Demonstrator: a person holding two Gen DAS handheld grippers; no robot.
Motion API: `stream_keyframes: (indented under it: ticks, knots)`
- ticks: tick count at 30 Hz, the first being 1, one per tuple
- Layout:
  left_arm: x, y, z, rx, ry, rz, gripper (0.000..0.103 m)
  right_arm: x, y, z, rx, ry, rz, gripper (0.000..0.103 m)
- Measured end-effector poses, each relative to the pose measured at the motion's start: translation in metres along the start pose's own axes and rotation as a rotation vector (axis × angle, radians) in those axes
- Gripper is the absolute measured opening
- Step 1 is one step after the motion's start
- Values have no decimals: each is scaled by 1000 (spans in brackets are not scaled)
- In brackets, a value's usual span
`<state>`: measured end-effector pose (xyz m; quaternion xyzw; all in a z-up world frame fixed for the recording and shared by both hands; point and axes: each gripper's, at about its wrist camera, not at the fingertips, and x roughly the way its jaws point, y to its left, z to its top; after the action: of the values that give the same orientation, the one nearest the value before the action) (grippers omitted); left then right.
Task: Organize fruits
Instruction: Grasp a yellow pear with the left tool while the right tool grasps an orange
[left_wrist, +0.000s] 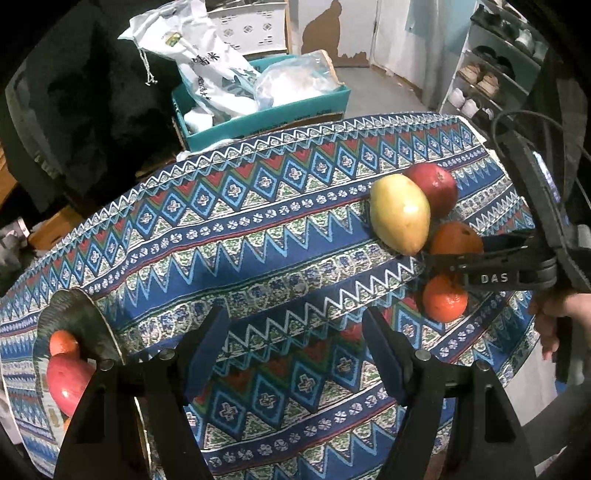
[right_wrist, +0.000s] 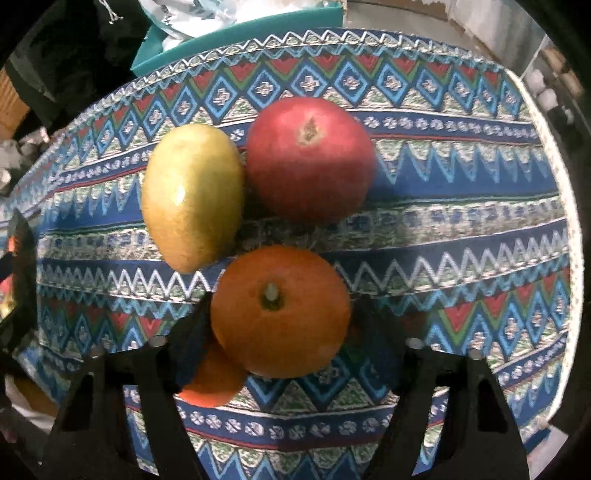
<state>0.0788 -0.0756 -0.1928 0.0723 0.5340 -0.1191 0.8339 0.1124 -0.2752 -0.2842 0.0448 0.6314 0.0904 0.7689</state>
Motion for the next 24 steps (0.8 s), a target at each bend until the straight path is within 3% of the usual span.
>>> stream_keyframes:
  ticks: [11,19,24]
  knots:
    - [9,-17,23,-23,9,-60,77,-31,-13,-3,19,-85,-78,67]
    - [21,-43,42,-6,20,-116,80,-61,-46,6,48,-147,-153,67]
    - [39,-63,59,-7,33,-149,82,-72,-67,7,87,-166,-158,67]
